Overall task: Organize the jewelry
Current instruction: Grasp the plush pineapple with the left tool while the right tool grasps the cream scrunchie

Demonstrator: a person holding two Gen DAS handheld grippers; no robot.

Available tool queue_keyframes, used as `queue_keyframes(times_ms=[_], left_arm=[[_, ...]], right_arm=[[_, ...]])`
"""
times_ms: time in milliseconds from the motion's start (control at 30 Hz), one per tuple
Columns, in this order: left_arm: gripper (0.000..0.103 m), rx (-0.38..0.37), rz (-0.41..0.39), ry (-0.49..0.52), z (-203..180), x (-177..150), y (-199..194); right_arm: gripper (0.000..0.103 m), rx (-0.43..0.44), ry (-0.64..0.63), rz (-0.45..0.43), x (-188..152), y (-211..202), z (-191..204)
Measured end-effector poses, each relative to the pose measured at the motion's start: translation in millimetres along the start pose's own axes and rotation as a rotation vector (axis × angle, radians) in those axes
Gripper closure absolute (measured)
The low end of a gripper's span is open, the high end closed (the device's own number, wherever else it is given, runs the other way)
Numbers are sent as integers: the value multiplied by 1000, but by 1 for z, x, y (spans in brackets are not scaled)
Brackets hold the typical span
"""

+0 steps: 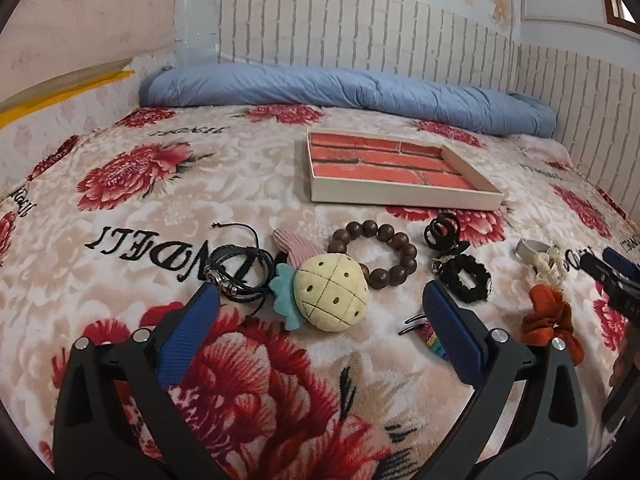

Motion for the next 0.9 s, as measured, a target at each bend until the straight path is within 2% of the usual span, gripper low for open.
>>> queue_keyframes(times_ms=[267,433,600,700,767,833,900], left_arm=[[7,2,59,21,-4,-2,26],[10,25,84,41,-8,-5,42],[14,41,117,58,-9,-13,52],[14,41,142,46,-8,-18,58],[24,38,165,36,-7,-22,62],[30,34,198,19,-4,-28,68],[35,25,216,1,-3,-32,71]], right_arm=[[24,-41,-31,67,-6,27,-18],[24,-53,3,158,-21,47,-29],[24,-80,2,206,-31,57,-34],[40,-96,3,248,-39,64,-36],[45,-97,6,271,-45,67,-37],[52,-93,9,291,-49,70,-36],[54,-94,8,298,-50,71,-37]])
Point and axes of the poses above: each gripper's, at about its wrist camera, not at the fingertips, and y roughly the way its jaws point, z to its left, x to its top, the point moved 10 cm from there along y, roughly the way its jaws point, and after that the axes turned 11 degrees about -z, right-handed, at the moved point
